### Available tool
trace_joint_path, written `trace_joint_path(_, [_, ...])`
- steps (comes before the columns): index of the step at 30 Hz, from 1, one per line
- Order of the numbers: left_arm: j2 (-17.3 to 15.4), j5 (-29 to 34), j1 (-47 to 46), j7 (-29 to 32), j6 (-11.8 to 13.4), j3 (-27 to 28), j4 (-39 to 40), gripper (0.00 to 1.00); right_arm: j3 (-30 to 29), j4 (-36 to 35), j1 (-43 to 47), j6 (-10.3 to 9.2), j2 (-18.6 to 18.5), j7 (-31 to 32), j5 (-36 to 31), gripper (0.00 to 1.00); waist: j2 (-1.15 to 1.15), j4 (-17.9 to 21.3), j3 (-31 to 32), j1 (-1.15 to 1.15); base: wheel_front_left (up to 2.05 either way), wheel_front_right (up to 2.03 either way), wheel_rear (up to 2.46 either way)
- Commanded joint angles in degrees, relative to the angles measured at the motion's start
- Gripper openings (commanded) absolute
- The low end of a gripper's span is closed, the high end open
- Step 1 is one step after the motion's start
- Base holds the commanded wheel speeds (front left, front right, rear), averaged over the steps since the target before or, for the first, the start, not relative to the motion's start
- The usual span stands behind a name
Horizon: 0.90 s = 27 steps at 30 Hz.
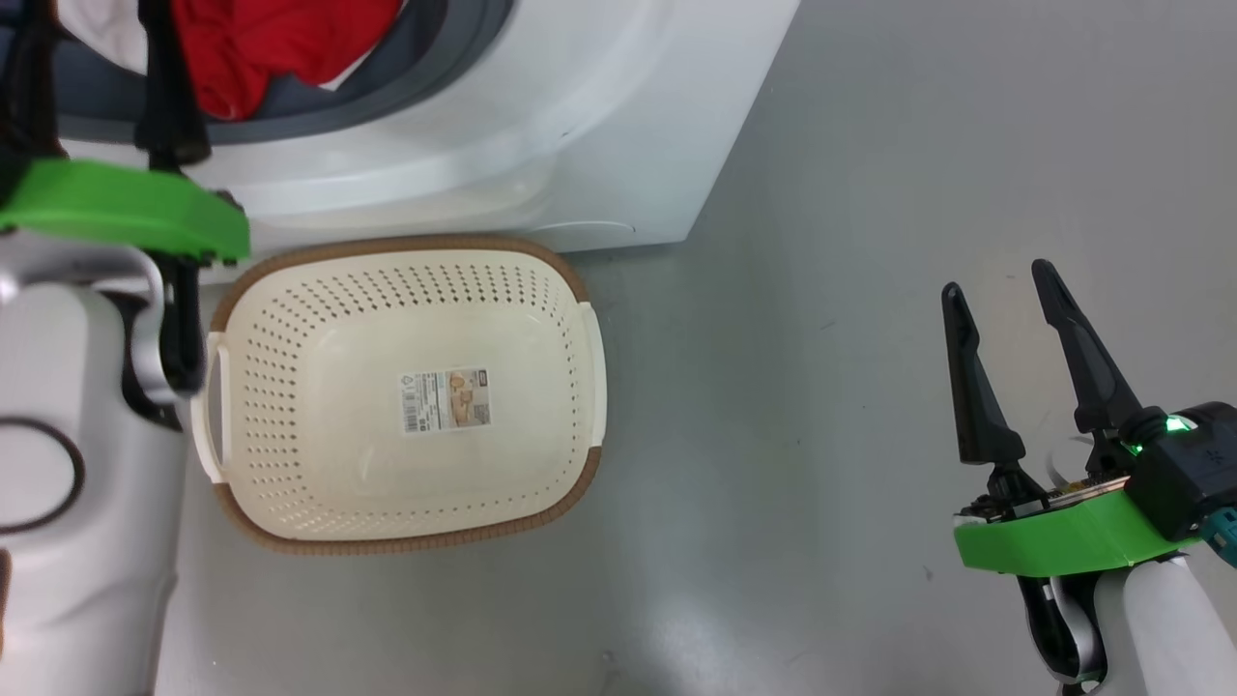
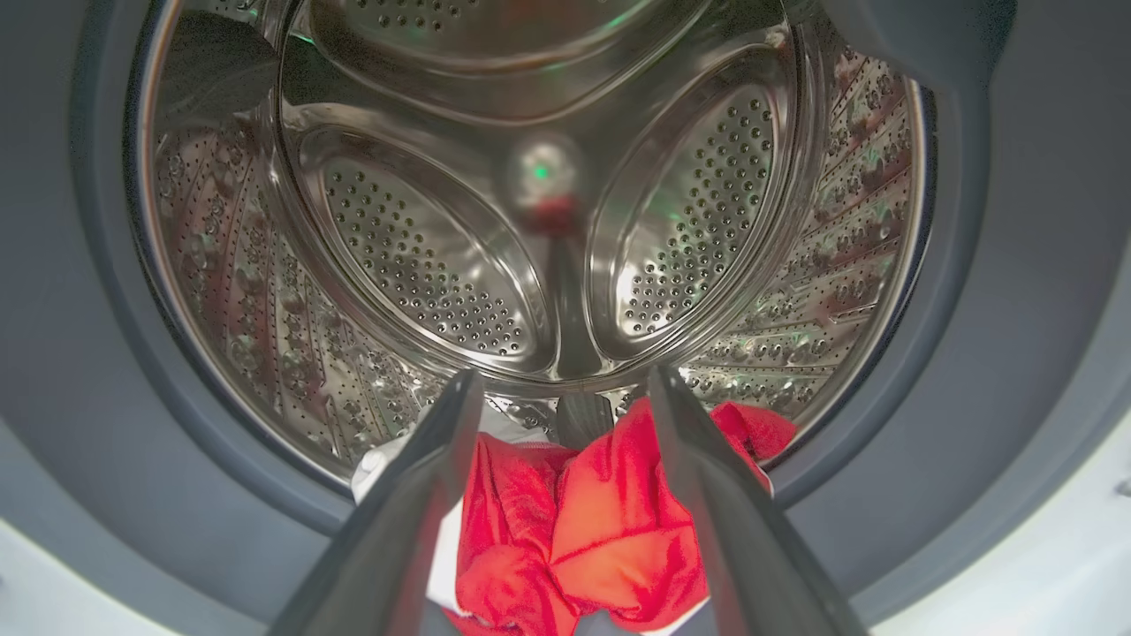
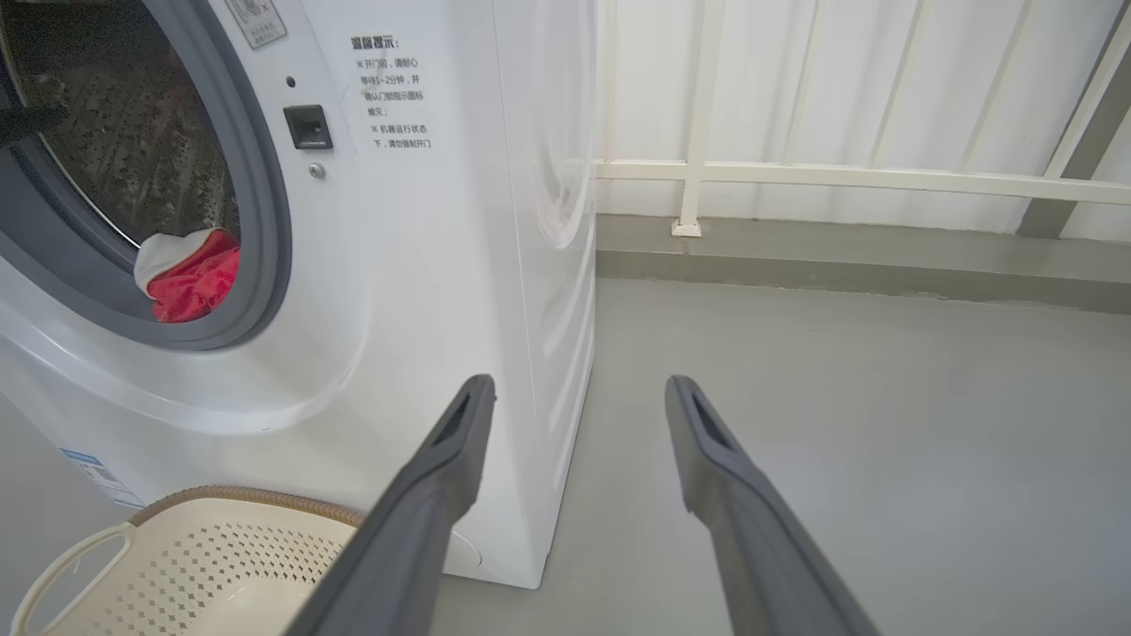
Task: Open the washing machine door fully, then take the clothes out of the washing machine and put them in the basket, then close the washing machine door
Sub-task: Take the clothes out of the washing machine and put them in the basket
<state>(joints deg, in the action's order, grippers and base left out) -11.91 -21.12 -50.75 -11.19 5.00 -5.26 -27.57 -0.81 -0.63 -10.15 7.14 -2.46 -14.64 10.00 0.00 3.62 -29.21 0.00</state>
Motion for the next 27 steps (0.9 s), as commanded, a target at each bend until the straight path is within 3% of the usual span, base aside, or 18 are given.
trace_joint_path(1, [-2.8, 0.8, -1.7, -0.3, -0.1, 1.3, 0.5, 1.00, 1.4, -1.7, -1.0, 0.35, -0.4, -0.4, -0.4, 1.00, 0.00, 0.3, -1.0, 0.00, 0.00, 0.00, 0.00])
trace_joint_path(10, [-3.8, 1.4, -10.6, 0.5, -0.2, 0.4, -9.9, 1.00, 1.6, -1.9, -2.5, 0.35, -0.4, -0.4, -0.6, 1.00, 0.00, 1.3, -4.1, 0.00, 0.00, 0.00, 0.00])
trace_joint_path(27, [-7.0, 5.3, -22.2, 12.2, 2.4, -4.2, -29.6, 1.00, 3.7, -1.5, -3.2, 0.35, -0.4, -0.4, -0.2, 1.00, 0.00, 3.7, -5.6, 0.00, 0.00, 0.00, 0.00])
